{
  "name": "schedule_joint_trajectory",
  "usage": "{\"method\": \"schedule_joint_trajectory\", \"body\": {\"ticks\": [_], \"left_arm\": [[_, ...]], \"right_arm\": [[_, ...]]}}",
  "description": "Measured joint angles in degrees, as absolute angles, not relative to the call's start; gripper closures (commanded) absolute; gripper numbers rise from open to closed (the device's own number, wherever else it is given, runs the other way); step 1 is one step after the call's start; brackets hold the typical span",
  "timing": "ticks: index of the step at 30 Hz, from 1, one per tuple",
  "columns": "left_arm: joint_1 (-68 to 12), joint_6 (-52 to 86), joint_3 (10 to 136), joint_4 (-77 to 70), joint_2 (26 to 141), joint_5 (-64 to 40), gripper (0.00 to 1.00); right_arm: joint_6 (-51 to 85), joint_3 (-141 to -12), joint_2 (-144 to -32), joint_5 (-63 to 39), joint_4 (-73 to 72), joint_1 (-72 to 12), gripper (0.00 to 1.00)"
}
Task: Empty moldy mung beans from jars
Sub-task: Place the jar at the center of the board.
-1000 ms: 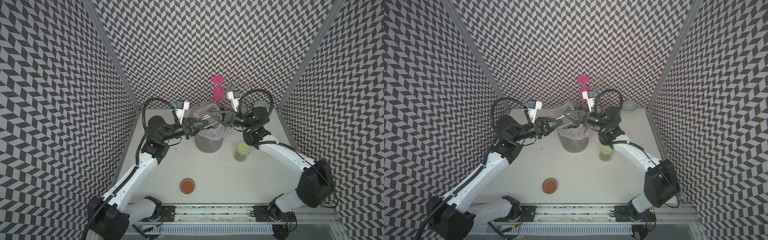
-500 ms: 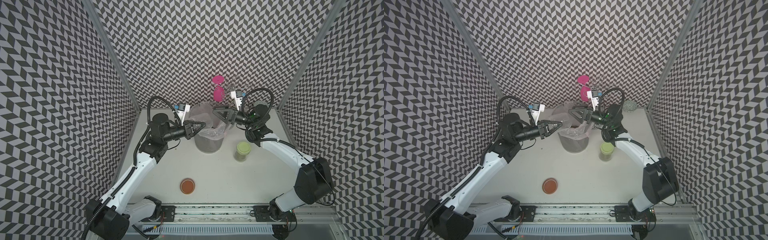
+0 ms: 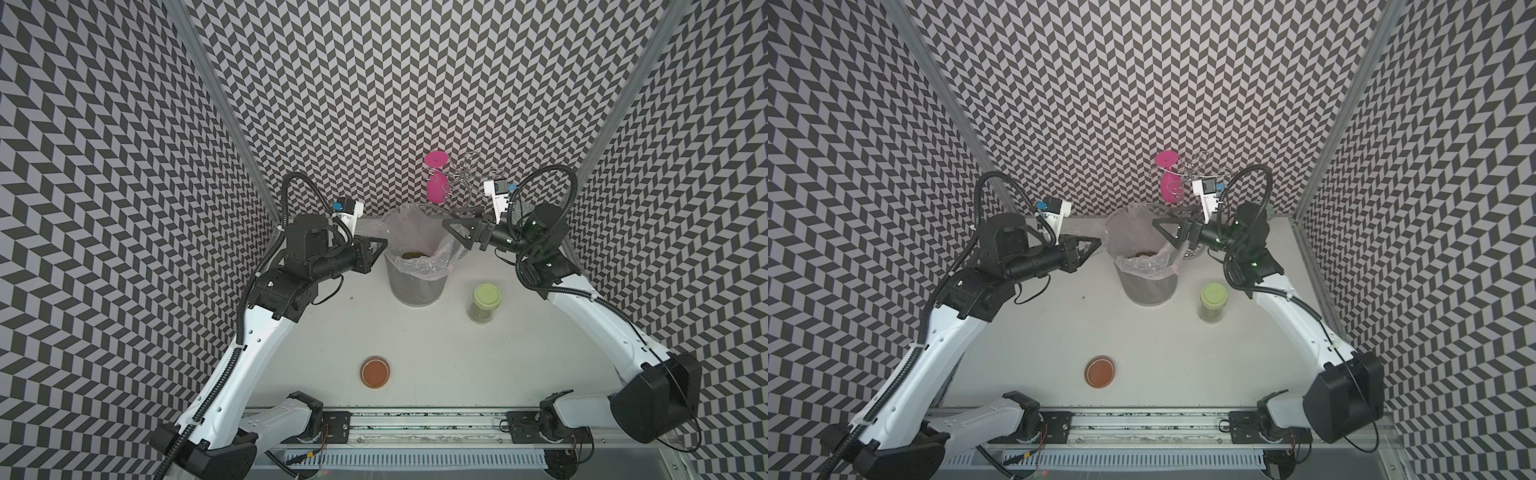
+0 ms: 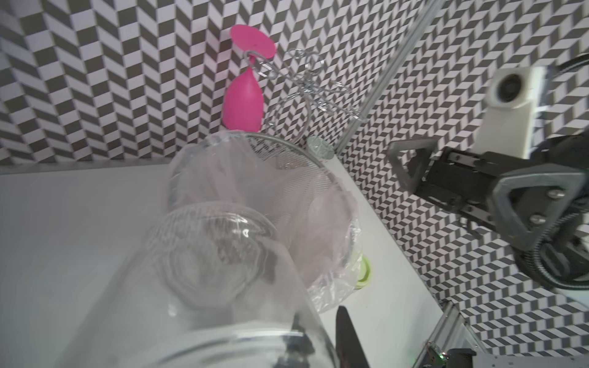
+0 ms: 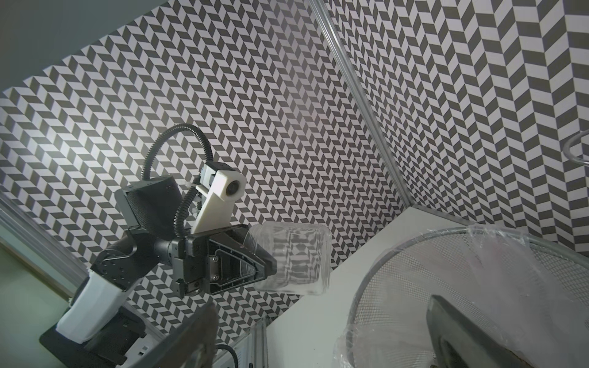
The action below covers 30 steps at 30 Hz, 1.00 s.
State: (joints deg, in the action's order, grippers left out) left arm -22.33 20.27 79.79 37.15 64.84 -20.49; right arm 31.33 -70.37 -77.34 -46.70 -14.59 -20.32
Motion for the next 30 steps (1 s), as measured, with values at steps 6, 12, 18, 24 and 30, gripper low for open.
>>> {"method": "schedule_joint_trajectory", "body": {"ticks": [6, 12, 18, 24, 30], "left_arm": [[-16.8, 19.3, 75.3, 42.3, 69.5, -16.6, 1.0], [-12.8, 18.5, 69.0, 43.9, 81.1, -15.9, 1.0], [-12.2, 17.1, 69.3, 45.3, 89.8, -15.6, 1.0], [-11.8, 16.0, 72.6, 45.5, 96.6, -14.9, 1.0], [-11.2, 15.9, 75.0, 45.1, 101.2, -14.8, 1.0]], "right_arm": [[26.7, -69.8, -74.5, -45.5, -6.6, -20.3, 0.01], [23.4, -66.5, -73.1, -45.5, 0.4, -20.3, 0.01], [20.9, -63.7, -72.5, -45.1, 6.1, -20.3, 0.01], [19.0, -63.4, -71.5, -43.9, 9.9, -20.2, 0.01], [17.5, -63.4, -70.3, -42.1, 12.0, -20.1, 0.01]]}}
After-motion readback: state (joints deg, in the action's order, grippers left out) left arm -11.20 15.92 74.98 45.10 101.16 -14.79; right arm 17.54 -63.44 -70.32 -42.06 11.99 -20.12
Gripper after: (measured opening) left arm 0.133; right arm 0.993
